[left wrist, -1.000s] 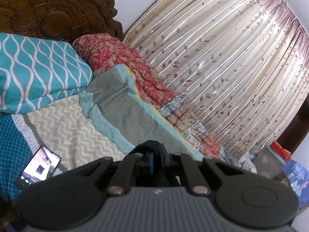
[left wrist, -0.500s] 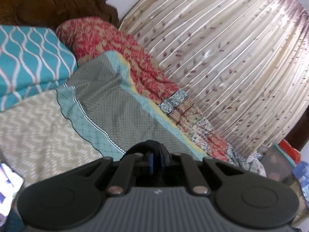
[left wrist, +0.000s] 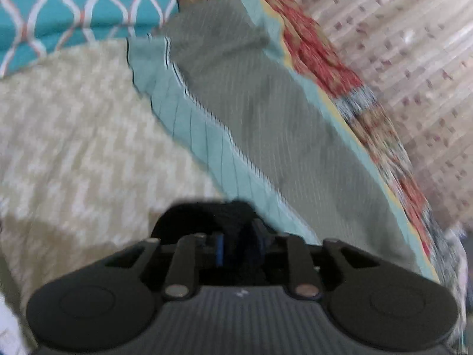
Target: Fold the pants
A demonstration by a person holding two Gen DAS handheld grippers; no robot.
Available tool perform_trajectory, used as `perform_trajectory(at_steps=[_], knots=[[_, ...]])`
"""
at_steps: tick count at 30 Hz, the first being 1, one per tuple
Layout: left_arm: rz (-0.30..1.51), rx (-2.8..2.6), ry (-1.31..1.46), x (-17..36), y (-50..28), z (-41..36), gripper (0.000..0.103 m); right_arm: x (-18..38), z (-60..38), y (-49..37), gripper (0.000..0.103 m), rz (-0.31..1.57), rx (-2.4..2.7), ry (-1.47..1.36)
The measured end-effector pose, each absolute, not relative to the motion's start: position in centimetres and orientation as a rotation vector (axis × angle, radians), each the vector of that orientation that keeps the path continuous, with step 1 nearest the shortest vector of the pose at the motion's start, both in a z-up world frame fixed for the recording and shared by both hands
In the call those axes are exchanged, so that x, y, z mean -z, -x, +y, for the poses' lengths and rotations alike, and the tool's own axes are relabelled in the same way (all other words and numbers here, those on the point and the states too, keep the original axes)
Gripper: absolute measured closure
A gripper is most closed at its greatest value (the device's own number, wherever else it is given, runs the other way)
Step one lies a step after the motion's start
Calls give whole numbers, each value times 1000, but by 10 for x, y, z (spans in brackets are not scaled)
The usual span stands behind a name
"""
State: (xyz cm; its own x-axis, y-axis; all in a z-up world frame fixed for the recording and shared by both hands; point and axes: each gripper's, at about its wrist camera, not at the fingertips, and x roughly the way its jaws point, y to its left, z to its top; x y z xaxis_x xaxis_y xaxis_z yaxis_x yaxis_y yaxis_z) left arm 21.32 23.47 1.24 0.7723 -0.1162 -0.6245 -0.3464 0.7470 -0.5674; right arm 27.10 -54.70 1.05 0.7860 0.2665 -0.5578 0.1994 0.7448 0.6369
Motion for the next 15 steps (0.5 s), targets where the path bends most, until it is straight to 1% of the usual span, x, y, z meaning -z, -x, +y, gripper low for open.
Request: perform_trajectory(at_steps=[2,4,6,8,10,11,12,13,15], knots=[[692,-106,701,-11,-180,237,65,15,-537,-243,52,768,-161,-699],[690,-76,672,-15,-144,240,56,37,-526,-216,51,851,-228,-656],[682,-65,649,-21,-105,245,49,53,-510,-196,48,913,-272,-564],[687,-74,685,-23,-76,251,30,62,-493,-177,46,945,-300,-502],[715,-53,758,-16,-56,255,26,64,-483,-157,48,926,-312,-504],[729,-33,786,-11,-50,254,26,64,-479,-151,55,936,-331,-518],[743,-15,802,-6,-46,251,26,65,-476,-145,77,957,-335,-538],[751,-9,806,-2,-47,248,27,63,-476,-139,80,956,-315,-552],[755,16,809,4,-51,239,36,52,-484,-122,84,912,-273,-605]])
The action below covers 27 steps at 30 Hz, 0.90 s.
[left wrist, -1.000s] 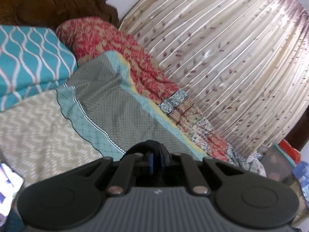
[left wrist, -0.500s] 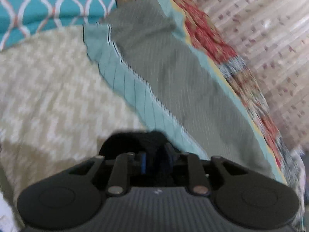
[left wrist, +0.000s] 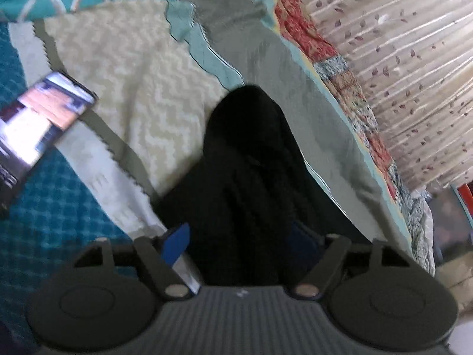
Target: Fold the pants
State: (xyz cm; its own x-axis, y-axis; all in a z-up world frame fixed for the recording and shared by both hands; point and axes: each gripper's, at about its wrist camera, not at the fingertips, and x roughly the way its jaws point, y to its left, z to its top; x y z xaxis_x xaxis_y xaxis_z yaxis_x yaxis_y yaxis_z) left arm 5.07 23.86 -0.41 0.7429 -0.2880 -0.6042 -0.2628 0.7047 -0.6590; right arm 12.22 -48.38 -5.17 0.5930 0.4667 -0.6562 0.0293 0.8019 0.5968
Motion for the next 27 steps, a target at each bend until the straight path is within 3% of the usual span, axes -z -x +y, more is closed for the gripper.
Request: perform_trajectory(at_steps=[1,2,3,4,7,11,12,13,15,18,21,25,27], knots=[[755,31,815,7,-55,234,53,41,-493,-113,85,874,-239,-646],[766,44,829,11,-59,231,79,29,-506,-105,85,828,-207,-690],[778,60,851,15,-63,228,95,15,-519,-97,85,766,-172,-738],[783,82,877,17,-64,226,99,-4,-535,-85,85,693,-136,-778],[727,124,841,6,-52,220,99,-59,-568,-48,85,476,-29,-820],[657,173,831,-14,-29,225,99,-108,-570,-36,82,351,136,-710],[652,169,831,-16,-23,228,99,-112,-568,-42,73,338,171,-696],[649,159,827,-18,-17,231,99,-111,-566,-48,52,333,196,-693],[641,142,814,-19,-8,236,100,-100,-563,-67,26,362,228,-668],[622,122,777,-30,-7,242,96,-76,-561,-76,26,431,327,-634],[590,108,712,-45,-21,244,83,-53,-566,-60,26,473,311,-703],[648,119,578,-47,-67,227,59,-37,-572,-42,26,542,342,-698],[681,118,510,-39,-90,216,56,-32,-575,-30,27,567,366,-715]])
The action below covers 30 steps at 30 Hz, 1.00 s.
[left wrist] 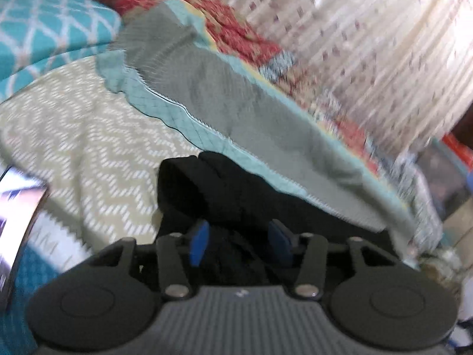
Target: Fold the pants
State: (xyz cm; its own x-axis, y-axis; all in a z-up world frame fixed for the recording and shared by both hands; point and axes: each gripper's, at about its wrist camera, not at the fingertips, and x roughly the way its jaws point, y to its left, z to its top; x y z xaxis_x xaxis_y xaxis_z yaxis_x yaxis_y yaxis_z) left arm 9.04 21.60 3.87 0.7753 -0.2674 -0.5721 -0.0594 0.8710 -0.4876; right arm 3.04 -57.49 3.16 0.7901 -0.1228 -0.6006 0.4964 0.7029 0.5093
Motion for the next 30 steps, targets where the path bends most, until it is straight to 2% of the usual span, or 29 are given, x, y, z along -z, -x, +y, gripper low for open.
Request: perform_trajectory(at_steps=[5,7,9,10,11,13,15,16,17,27,28,29,30], knots=[[763,84,396,-11,-137,195,36,-20,-590,-11,26,602,421,-770],[760,78,369,-5,-147,190,34,-15,-584,0,26,606,437,-799],[741,95,366,-5,-155,188,45,-12,-582,0,26,619,432,-816],[744,135,384,-8,-159,187,77,-10,-578,0,26,627,428,-821],[753,221,443,-12,-163,189,97,-9,-574,-1,26,632,424,-822],[677,346,585,-23,-159,199,94,-8,-569,-5,26,642,406,-810],[591,303,574,-34,-150,206,84,-5,-560,-9,26,655,395,-798],[599,266,549,-36,-149,207,67,-4,-556,-10,27,662,389,-799],[626,233,525,-35,-148,210,54,-2,-554,-12,27,671,378,-804],[773,142,520,-1,-107,239,54,8,-529,-11,26,711,360,-839],[794,147,519,5,-105,238,61,7,-527,-11,26,713,363,-839],[803,163,512,9,-101,235,81,7,-526,-11,27,715,362,-837],[799,192,497,10,-94,232,94,7,-523,-11,27,715,359,-836]])
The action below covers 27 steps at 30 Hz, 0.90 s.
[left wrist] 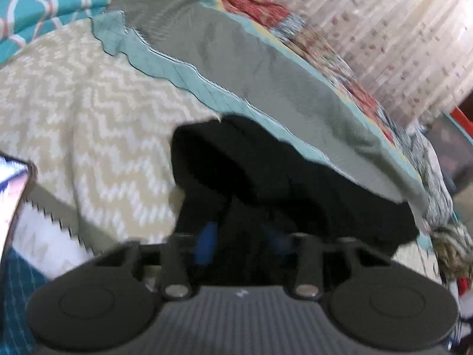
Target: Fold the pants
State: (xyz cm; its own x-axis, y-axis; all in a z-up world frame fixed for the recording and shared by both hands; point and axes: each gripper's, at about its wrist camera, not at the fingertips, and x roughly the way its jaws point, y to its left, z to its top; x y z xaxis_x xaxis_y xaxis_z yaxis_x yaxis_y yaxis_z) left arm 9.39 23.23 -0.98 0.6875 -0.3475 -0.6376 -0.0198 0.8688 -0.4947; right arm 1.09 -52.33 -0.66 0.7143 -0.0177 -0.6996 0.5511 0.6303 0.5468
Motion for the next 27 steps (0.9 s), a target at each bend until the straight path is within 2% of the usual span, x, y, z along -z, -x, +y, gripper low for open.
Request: perform_trajectory(at_steps=[2,9,15,16,18,19,20,21,25,26,27], knots=[[769,270,501,7,-77,231,97,5,-518,-10,27,709,354,-832],[602,494,514,-19,26,235,98,5,-511,-10,26,706,338,-827],[761,304,571,9,58,264,97,12,-502,-12,26,743,300,-836],[744,288,627,8,56,271,94,12,-501,-11,26,744,295,-840],[692,280,680,-1,50,275,70,10,-500,-8,26,738,291,-837],[679,262,680,-7,45,273,40,9,-500,-6,26,733,295,-832],[680,239,670,-12,37,269,19,7,-504,-4,27,727,302,-831],[691,235,660,-15,29,263,17,7,-505,-1,27,720,313,-834],[854,288,680,-6,-11,233,16,6,-535,13,26,684,390,-856],[886,284,687,-2,-17,228,30,6,-542,16,26,675,412,-859],[909,289,690,2,-23,223,49,6,-550,21,26,666,436,-864]])
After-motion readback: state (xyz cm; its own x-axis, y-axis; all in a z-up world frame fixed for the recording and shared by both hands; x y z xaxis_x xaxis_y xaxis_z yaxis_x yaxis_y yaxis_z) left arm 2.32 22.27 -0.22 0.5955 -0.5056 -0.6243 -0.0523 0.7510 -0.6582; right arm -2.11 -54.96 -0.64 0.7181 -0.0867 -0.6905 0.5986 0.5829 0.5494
